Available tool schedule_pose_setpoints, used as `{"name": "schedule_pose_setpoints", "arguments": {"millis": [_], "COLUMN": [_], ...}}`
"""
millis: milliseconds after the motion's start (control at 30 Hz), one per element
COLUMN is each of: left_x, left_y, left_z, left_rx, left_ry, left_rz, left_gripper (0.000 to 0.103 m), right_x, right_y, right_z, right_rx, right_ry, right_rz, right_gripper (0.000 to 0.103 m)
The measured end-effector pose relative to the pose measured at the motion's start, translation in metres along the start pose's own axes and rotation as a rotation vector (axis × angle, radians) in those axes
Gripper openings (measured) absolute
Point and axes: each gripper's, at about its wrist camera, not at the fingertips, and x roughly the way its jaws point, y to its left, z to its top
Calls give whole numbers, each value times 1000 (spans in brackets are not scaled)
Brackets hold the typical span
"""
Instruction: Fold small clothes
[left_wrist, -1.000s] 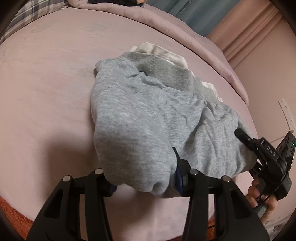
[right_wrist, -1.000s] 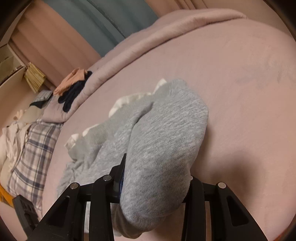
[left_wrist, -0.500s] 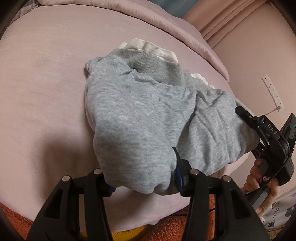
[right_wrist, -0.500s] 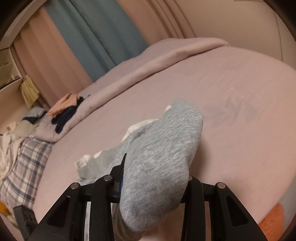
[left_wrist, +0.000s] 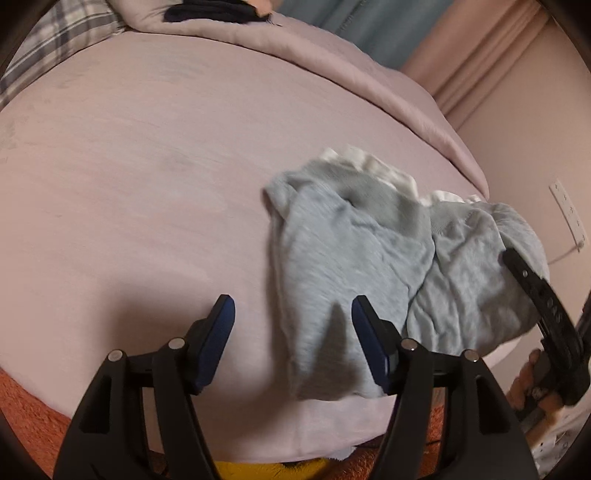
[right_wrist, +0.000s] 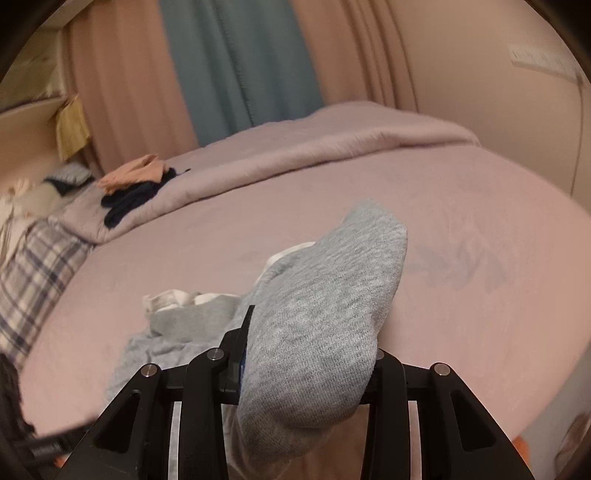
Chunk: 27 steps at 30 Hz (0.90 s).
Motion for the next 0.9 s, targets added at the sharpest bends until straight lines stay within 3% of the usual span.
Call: {"name": "schedule_pose_setpoints", "arguments": {"millis": [233, 367, 567, 800, 900], "left_x": [-9, -17, -29, -29, -30], "left_y": [17, 20, 24, 30, 30], "left_z": [-1, -6, -7, -5, -4], "left_rx": [-38, -52, -54, -83, -87], "left_ry": [-10, -13, -32, -27, -21], "left_rz": [16, -22, -31, -21, -28], "left_gripper": [66, 66, 66, 67, 67], "right_x": [-10, -3, 18, 34, 34], "right_y": [54, 86, 106, 108, 103], "right_z": [-5, -20, -37, -47, -50], "right_rx": [-265, -415, -450, -408, -391], "right_ry": [-51, -4, 119, 221, 251], "right_rz": [-9, 38, 195, 278, 332], "right_gripper": [38, 38, 38, 39, 44]}}
